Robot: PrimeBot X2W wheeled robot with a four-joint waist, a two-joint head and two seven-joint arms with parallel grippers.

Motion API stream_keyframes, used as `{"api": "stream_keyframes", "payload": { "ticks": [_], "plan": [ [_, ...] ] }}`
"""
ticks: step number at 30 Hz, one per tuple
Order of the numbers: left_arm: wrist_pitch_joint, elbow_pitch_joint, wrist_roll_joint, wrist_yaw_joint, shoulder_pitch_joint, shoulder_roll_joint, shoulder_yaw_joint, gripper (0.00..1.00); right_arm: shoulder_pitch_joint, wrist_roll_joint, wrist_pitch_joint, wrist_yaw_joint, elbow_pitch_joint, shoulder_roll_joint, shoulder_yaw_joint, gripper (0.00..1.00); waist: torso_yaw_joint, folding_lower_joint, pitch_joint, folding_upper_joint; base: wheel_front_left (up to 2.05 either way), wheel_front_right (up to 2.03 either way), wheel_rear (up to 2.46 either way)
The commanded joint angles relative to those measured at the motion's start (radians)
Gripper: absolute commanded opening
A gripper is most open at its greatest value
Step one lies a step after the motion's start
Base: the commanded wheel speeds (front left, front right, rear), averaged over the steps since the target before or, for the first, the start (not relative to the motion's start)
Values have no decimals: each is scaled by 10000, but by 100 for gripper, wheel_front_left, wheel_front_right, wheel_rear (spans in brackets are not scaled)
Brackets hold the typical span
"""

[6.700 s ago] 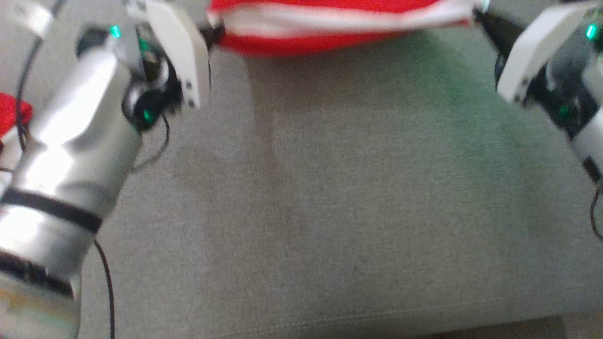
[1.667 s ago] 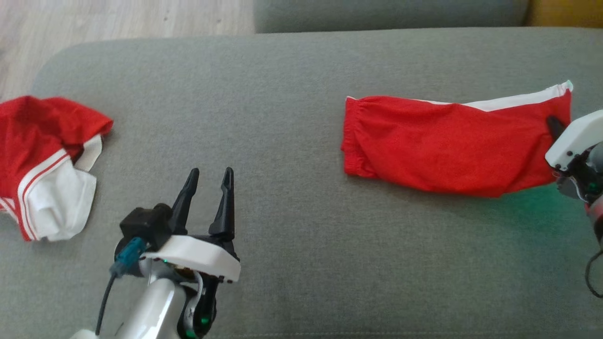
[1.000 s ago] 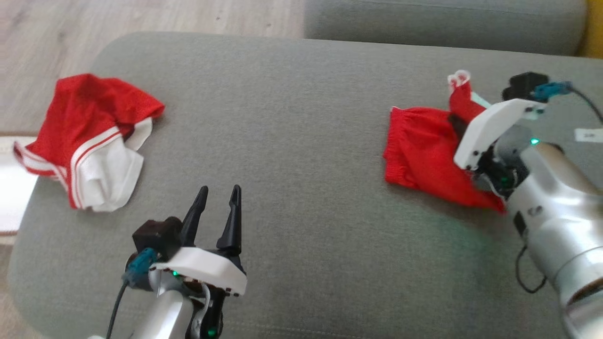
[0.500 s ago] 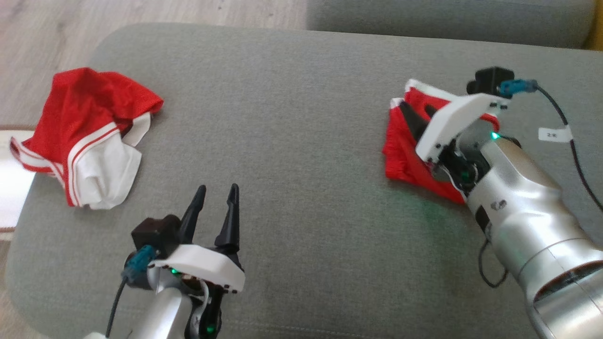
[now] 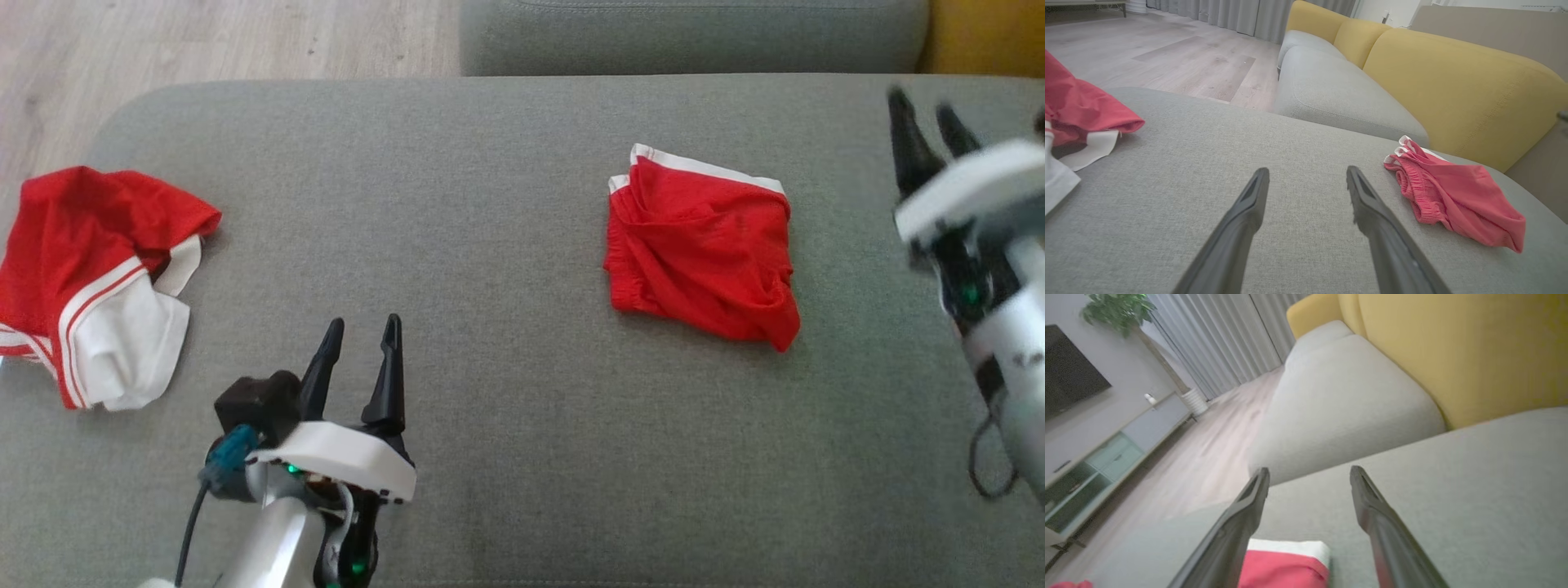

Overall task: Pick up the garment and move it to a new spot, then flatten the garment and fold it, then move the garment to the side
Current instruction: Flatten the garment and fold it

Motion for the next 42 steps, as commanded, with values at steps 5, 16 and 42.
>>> {"api": "stream_keyframes", "payload": {
  "ticks": [5,16,42],
  "plan": [
    [-122,-290,122,-102,-227,0,326,100,331,77,66,-7,391,158,-120,100,17,0,41,0,0,0,0],
    [-122,-79,179,-203,-371,-33,270,100,510,1937,3257,-7,1777,1407,-891,0,658,0,207,0,0,0,0],
    [-122,-648,424,-60,-27,194,875,100,3064,1990,3030,-7,-5175,1763,256,100,-358,0,-470,0,0,0,0]
  ]
}}
